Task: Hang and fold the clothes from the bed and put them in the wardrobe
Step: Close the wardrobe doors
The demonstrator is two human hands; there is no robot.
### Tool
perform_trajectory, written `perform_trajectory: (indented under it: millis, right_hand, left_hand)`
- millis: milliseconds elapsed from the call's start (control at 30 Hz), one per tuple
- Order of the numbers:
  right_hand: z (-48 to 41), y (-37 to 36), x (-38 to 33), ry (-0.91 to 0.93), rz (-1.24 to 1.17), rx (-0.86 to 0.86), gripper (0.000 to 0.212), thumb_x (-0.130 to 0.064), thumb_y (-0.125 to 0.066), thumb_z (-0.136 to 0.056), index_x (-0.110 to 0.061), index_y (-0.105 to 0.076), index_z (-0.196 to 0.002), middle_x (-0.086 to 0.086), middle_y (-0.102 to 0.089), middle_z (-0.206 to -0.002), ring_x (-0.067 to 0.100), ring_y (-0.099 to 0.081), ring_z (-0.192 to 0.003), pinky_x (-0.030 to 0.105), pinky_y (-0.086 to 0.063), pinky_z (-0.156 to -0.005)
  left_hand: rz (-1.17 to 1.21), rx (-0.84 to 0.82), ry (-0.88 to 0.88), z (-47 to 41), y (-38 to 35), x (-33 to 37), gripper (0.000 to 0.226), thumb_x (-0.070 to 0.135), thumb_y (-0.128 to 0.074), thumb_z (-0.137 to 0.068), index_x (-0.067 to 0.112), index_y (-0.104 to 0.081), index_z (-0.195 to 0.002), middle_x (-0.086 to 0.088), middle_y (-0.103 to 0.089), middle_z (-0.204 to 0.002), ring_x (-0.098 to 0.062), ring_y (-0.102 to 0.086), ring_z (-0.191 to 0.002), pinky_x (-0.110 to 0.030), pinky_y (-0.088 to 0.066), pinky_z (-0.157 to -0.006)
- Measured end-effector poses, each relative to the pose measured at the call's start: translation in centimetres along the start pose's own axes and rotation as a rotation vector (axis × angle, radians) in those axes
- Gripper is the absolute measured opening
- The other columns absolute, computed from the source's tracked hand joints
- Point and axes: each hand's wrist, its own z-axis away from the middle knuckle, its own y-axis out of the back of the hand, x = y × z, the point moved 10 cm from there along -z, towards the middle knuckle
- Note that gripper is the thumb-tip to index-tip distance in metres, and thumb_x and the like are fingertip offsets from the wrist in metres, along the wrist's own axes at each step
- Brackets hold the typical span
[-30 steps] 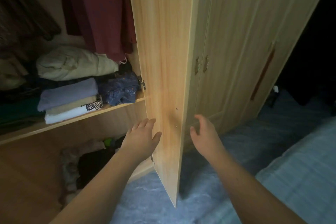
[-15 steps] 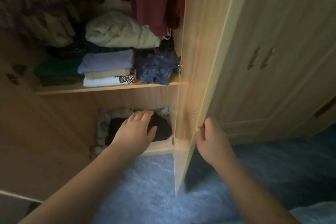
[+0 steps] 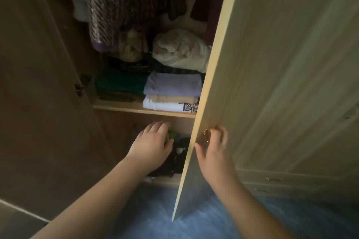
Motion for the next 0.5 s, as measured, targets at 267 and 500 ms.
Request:
perform_trajectory:
  millis: [267, 500]
  right_hand:
    - [-8.9, -9.3, -4.1, -0.085, 0.013, -0.105, 0.091, -0.035, -0.054, -0.097, -0.013, 0.011, -0.157, 0.005, 0.029, -0.162, 0.031, -0.036, -0.144, 0.031, -0.045, -0.104]
    - [-13.0, -11.9, -3.2, -0.049, 0.138, -0.126, 0.095, -0.032, -0.056, -0.094, -0.013, 0.014, -0.156, 0.014, 0.026, -0.162, 0.030, -0.016, -0.151, 0.034, -0.030, -0.118]
  left_hand:
    - [-0.020, -0.003, -0.013, -8.3, 1.6, -7.4, 0.056, 0.049, -0.042, -0.092, 0.035, -0.031, -0.145, 0.005, -0.044, -0.151, -0.019, -0.038, -0.141, -0.044, -0.038, -0.111]
    - [-0.011, -0.024, 0.020, -13.3, 0.1, -8.4, 0.054, 0.037, -0.047, -0.093, 0.032, -0.037, -0.145, 0.005, -0.044, -0.150, -0.018, -0.038, -0.139, -0.038, -0.036, -0.112]
